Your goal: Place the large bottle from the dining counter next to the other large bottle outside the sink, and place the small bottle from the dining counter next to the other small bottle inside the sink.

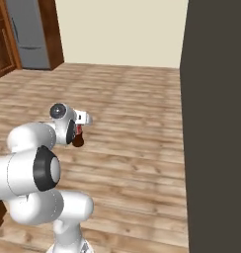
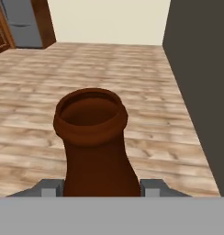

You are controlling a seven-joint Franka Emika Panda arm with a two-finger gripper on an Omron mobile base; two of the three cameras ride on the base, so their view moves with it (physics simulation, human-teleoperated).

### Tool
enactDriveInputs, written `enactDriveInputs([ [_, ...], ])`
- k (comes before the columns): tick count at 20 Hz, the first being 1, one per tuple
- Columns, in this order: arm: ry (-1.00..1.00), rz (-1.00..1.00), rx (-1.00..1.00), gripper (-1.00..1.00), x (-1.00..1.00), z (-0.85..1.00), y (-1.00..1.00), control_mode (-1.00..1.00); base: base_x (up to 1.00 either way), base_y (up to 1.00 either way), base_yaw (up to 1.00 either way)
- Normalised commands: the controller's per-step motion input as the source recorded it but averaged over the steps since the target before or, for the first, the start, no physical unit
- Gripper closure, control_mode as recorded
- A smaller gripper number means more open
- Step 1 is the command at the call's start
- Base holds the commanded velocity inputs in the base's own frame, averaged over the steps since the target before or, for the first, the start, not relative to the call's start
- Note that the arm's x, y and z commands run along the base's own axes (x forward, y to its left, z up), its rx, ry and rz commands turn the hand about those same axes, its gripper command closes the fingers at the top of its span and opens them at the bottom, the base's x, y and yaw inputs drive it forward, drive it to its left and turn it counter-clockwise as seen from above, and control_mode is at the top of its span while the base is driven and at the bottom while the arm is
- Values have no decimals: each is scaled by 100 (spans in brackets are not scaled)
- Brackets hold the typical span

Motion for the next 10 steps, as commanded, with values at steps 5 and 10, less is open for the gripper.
enactDriveInputs([
  [5,0,0,0,100,0,0,0,100,86,0,3],
  [10,0,0,0,100,0,0,0,100,64,0,19],
])
